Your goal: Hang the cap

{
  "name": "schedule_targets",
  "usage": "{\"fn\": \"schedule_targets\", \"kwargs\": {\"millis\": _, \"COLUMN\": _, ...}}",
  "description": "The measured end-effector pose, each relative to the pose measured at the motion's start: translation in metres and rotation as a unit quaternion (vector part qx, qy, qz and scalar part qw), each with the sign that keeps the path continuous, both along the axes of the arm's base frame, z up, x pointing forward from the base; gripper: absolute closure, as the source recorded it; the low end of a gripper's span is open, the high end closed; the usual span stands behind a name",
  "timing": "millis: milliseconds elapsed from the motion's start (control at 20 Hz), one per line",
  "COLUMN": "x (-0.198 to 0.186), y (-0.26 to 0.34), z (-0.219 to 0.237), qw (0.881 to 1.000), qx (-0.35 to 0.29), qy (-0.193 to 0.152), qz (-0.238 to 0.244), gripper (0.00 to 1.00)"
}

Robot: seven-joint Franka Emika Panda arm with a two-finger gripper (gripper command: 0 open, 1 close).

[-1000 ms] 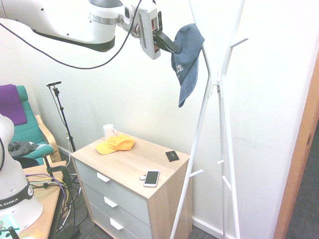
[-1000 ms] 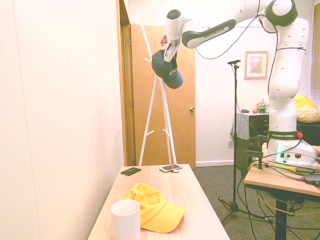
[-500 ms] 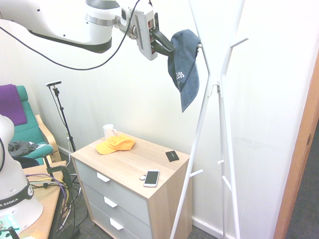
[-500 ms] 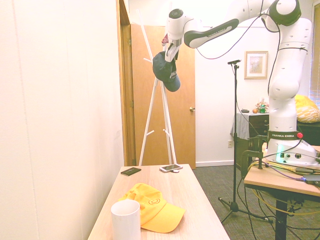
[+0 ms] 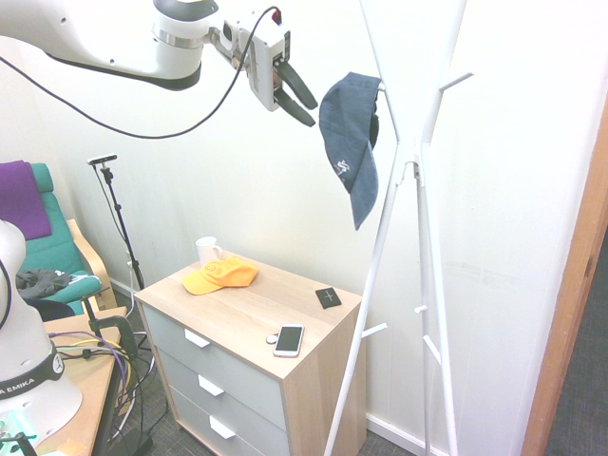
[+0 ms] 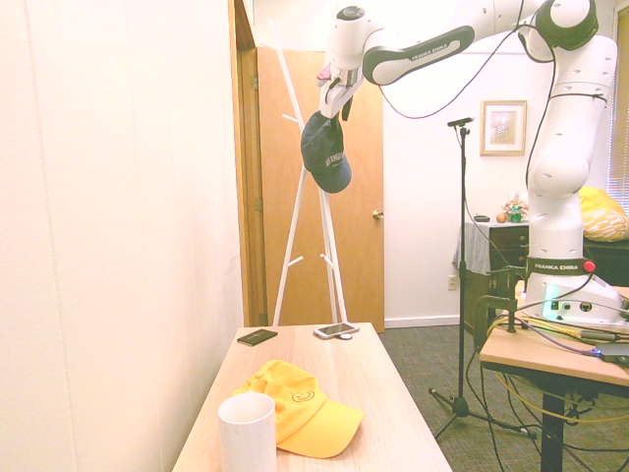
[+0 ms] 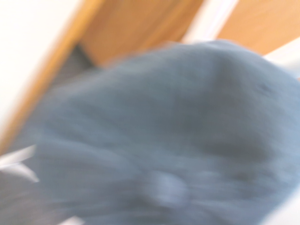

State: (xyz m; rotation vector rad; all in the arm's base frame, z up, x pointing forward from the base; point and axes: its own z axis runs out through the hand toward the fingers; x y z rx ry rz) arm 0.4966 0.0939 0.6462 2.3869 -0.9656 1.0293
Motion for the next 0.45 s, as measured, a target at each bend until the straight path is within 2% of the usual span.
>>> {"fn": "schedule_targets", "kwargs": {"millis": 100, "x": -0.009, "y": 0.018, "z": 0.001, "qw": 0.998, "qx": 0.053, "qy": 0.027, "qz": 0.026, "gripper": 0.0}}
{"fn": "schedule_targets", "kwargs": {"millis": 250, "x": -0.019, "y": 0.038, "z": 0.004, "qw": 0.987, "qx": 0.127, "qy": 0.071, "qz": 0.063, "gripper": 0.0}}
{"fn": "schedule_targets", "kwargs": {"millis": 450, "x": -0.03, "y": 0.05, "z": 0.01, "qw": 0.959, "qx": 0.222, "qy": 0.139, "qz": 0.104, "gripper": 0.0}}
